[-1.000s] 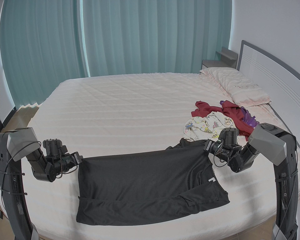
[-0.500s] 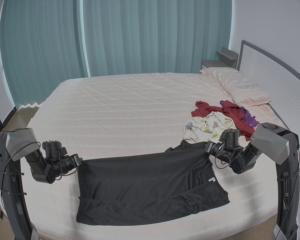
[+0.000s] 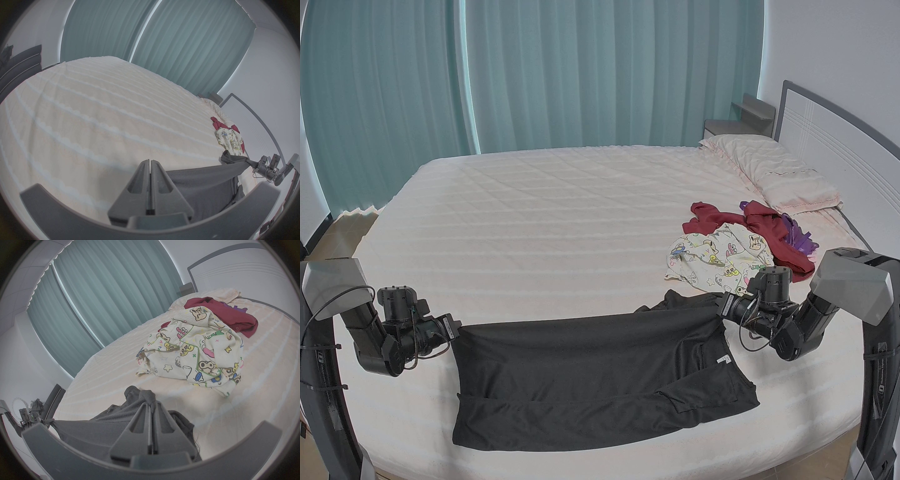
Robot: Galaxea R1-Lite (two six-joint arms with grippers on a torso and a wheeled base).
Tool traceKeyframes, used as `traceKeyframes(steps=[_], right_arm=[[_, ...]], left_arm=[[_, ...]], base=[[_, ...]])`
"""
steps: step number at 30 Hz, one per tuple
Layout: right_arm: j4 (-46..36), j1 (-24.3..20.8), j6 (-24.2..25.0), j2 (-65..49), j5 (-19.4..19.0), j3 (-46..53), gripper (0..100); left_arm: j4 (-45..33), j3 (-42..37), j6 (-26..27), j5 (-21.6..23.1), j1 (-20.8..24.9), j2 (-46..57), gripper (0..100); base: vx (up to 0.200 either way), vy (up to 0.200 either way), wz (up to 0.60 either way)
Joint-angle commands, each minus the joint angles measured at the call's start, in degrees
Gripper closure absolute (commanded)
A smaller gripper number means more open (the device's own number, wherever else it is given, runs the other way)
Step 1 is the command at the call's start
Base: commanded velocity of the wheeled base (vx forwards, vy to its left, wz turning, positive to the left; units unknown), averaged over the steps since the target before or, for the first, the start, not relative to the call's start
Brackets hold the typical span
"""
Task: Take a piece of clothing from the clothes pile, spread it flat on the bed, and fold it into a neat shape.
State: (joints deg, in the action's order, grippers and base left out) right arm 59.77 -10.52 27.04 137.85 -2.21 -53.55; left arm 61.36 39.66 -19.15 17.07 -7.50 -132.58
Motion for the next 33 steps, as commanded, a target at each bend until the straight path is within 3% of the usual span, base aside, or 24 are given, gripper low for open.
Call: traceKeyframes(steps=[1, 9, 18, 21, 27, 28, 29, 30, 33], right_arm=[[3.16, -0.11, -0.14, -1.01, -0.61, 5.56, 100], [8.17, -0.2, -0.67, -1.01, -1.13, 13.65, 100], [12.12, -0.38, -4.63, -0.39, -2.01, 20.68, 100], [13.09, -0.64, -5.68, 0.31, -2.01, 22.53, 100], [13.35, -1.08, -6.03, 0.75, -1.92, 23.85, 100], [13.35, -1.17, -6.12, 0.84, -1.84, 24.2, 0], [13.35, -1.17, -6.12, 0.84, -1.84, 24.2, 0], [13.53, -1.17, -6.47, 0.84, -1.75, 24.55, 0], [13.62, -1.17, -6.47, 0.22, -1.84, 25.87, 0]], left_arm=[[0.61, -4.32, 0.69, 0.07, -0.06, 1.89, 100], [1.93, -11.36, 4.03, 0.42, -0.5, 2.33, 100], [5.79, -16.36, 7.37, 0.34, -0.76, -0.83, 100], [7.9, -17.77, 10.63, -0.1, -0.76, -4.17, 100], [14.05, -21.11, 11.77, -0.1, -0.76, -7.95, 100], [14.58, -21.37, 11.77, -0.1, -0.76, -8.3, 100], [14.58, -21.37, 11.77, -0.1, -0.76, -8.3, 100], [15.11, -22.17, 11.86, -0.1, -0.76, -8.57, 0], [16.43, -23.75, 11.86, -0.02, -0.76, -8.57, 0]], base=[[0.0, 0.0, 0.0], [0.0, 0.0, 0.0], [0.0, 0.0, 0.0], [0.0, 0.0, 0.0], [0.0, 0.0, 0.0], [0.0, 0.0, 0.0], [0.0, 0.0, 0.0], [0.0, 0.0, 0.0], [0.0, 0.0, 0.0]])
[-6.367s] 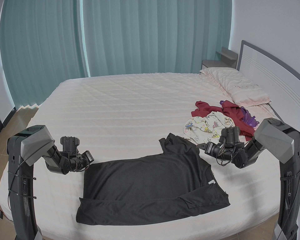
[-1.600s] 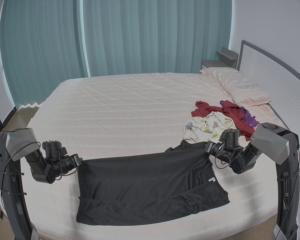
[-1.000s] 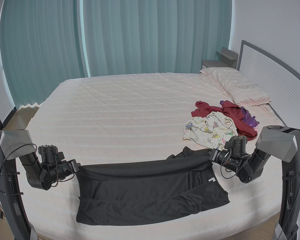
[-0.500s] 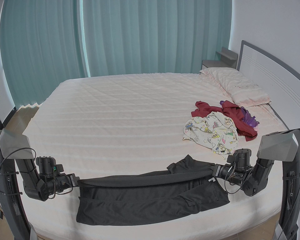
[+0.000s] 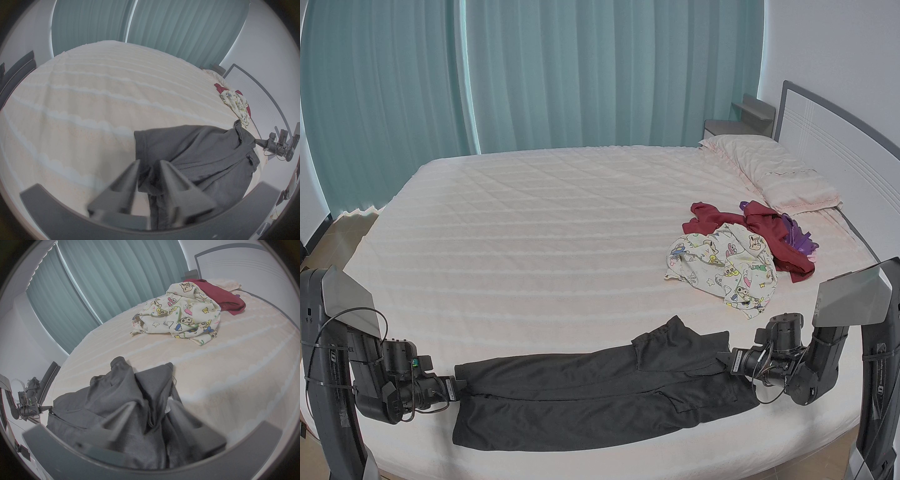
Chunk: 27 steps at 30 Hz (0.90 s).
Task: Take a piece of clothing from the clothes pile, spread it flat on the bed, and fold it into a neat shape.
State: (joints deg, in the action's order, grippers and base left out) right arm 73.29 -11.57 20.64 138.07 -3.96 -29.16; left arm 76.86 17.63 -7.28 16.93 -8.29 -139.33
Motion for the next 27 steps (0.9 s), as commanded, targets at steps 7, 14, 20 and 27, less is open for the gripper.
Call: traceKeyframes(steps=[7, 14, 20, 27], right_arm=[[3.35, 0.67, 0.81, -1.84, 0.09, 3.14, 0], [3.79, 0.23, 4.94, -7.29, -3.25, 2.18, 0], [-3.07, -1.18, 4.94, -5.71, -7.82, -3.36, 0], [-12.03, -1.97, 4.76, -3.6, -10.1, -11.27, 0]], left_arm=[[5.67, -5.76, -0.63, 0.47, -1.03, -1.65, 0], [13.14, -8.84, -19.35, 1.17, -3.14, 4.85, 0], [13.14, -7.7, -32.27, 4.69, 0.56, 7.14, 0], [13.14, -6.38, -35.09, 4.42, 1.52, 4.94, 0]], base=[[0.0, 0.0, 0.0], [0.0, 0.0, 0.0], [0.0, 0.0, 0.0], [0.0, 0.0, 0.0]])
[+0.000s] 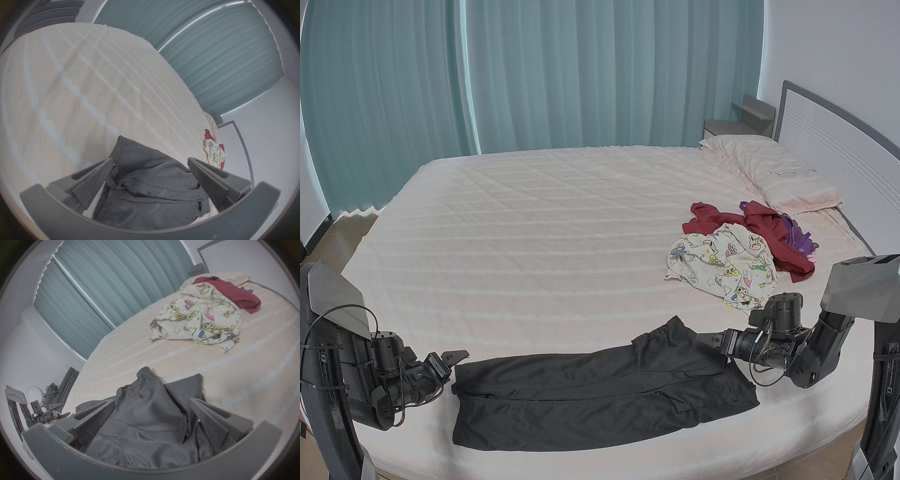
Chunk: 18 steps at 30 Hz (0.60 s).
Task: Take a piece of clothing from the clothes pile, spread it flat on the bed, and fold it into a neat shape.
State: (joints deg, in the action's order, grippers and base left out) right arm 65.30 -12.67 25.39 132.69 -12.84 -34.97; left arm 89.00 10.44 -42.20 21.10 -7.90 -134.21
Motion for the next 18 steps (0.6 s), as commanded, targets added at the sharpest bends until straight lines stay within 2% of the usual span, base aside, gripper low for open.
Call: traceKeyframes(steps=[1, 9, 10, 18], right_arm=[[-5.1, -0.87, 0.01, 2.31, -1.23, -6.51, 0], [-5.89, -0.69, -1.93, 5.38, -1.23, -7.74, 0], [-5.89, -0.78, -1.93, 5.47, -1.23, -7.65, 100], [-5.72, -0.61, -2.37, 4.33, -0.96, -5.19, 100]], left_arm=[[1.0, 0.73, 0.19, 0.08, 1.22, -0.35, 0], [1.0, 0.29, 1.16, 0.17, 1.22, -0.62, 0], [1.0, 0.29, 1.16, 0.17, 1.22, -0.62, 0], [1.0, 0.11, 1.16, 0.17, 1.22, -0.62, 0]], base=[[0.0, 0.0, 0.0], [0.0, 0.0, 0.0], [0.0, 0.0, 0.0], [0.0, 0.0, 0.0]])
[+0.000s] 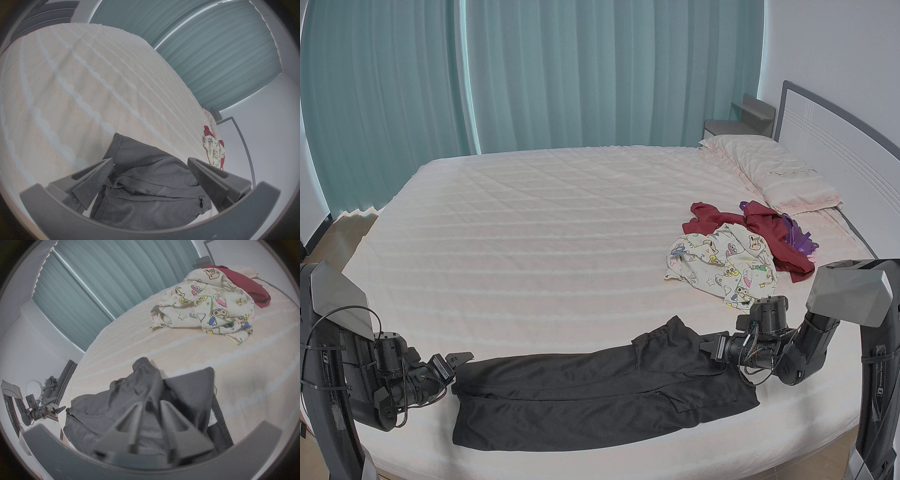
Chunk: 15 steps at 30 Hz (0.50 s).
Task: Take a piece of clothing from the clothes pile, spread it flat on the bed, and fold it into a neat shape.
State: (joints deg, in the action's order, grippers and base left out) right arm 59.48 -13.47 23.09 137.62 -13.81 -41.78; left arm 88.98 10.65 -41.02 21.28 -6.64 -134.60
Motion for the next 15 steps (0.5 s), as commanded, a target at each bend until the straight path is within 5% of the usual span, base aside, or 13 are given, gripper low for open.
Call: traceKeyframes(steps=[1, 15], right_arm=[[0.11, 0.29, -0.06, -1.13, 0.01, 2.14, 100], [6.35, 1.87, -2.61, -5.34, 0.01, 14.53, 100]], left_arm=[[1.02, -0.11, -0.02, -0.02, -0.04, -0.23, 0], [1.02, -0.11, 0.24, -0.37, -0.04, -0.49, 0]], base=[[0.0, 0.0, 0.0], [0.0, 0.0, 0.0]])
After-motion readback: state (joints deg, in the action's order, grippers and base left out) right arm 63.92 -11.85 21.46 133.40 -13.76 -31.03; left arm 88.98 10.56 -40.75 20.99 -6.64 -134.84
